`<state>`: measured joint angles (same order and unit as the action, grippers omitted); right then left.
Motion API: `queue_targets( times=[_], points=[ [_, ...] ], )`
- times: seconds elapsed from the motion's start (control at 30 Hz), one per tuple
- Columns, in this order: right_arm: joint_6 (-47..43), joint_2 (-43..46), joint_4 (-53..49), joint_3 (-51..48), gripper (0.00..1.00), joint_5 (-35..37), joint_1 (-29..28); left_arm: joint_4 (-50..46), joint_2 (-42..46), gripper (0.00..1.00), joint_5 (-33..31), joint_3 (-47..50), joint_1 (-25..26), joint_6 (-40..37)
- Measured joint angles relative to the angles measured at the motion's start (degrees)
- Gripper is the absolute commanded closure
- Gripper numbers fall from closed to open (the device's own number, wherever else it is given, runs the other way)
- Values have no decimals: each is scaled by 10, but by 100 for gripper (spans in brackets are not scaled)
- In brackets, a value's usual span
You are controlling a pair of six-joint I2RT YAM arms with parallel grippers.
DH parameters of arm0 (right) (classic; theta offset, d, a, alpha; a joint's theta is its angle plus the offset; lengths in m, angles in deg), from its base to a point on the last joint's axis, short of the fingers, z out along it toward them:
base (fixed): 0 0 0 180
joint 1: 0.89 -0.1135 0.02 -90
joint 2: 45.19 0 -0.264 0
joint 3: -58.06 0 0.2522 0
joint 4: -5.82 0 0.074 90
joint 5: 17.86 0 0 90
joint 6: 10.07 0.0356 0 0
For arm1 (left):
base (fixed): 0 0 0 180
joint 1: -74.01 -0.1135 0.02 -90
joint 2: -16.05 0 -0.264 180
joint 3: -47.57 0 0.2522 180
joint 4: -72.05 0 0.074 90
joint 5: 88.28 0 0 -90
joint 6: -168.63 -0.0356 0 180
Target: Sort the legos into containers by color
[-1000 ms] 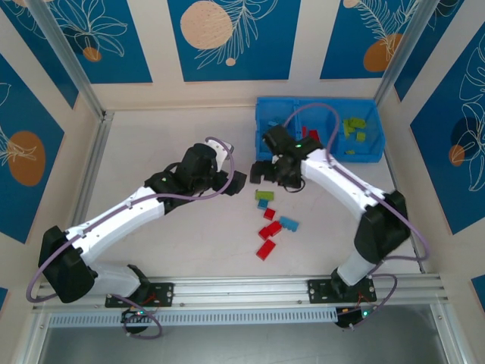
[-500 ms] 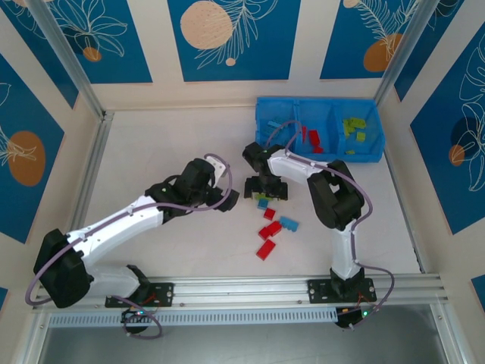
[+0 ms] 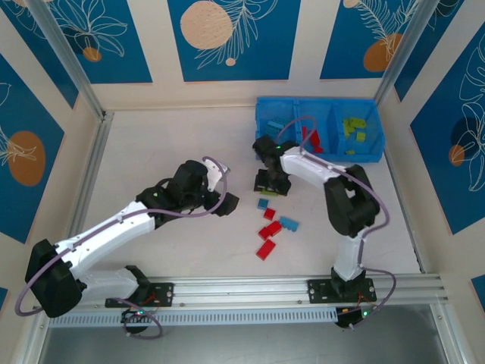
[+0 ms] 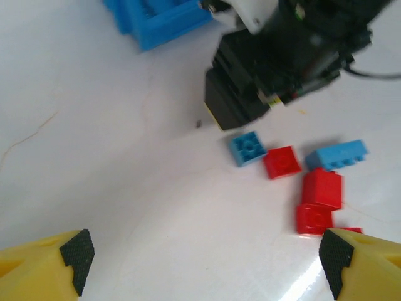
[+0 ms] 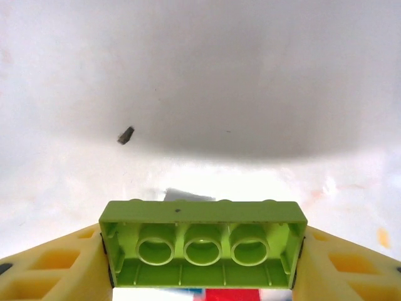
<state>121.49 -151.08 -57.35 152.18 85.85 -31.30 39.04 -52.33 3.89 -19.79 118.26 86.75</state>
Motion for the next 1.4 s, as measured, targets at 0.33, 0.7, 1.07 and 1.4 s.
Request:
queue_targets(
  times=[0.33, 0.7, 1.07, 1.4],
  points=[
    [0, 151, 3, 37, 45, -27, 228, 38, -20, 6, 103, -56, 0, -29],
    [-1, -149, -34, 388, 20, -17, 431, 52, -68, 5, 121, -122, 0, -32],
    [-16, -261, -153, 539, 6, -45, 432, 54, -70, 4, 93, -122, 1, -31],
    [-84, 178, -39, 36, 8, -88, 290, 52, -89, 4, 101, -122, 1, -48]
  ],
)
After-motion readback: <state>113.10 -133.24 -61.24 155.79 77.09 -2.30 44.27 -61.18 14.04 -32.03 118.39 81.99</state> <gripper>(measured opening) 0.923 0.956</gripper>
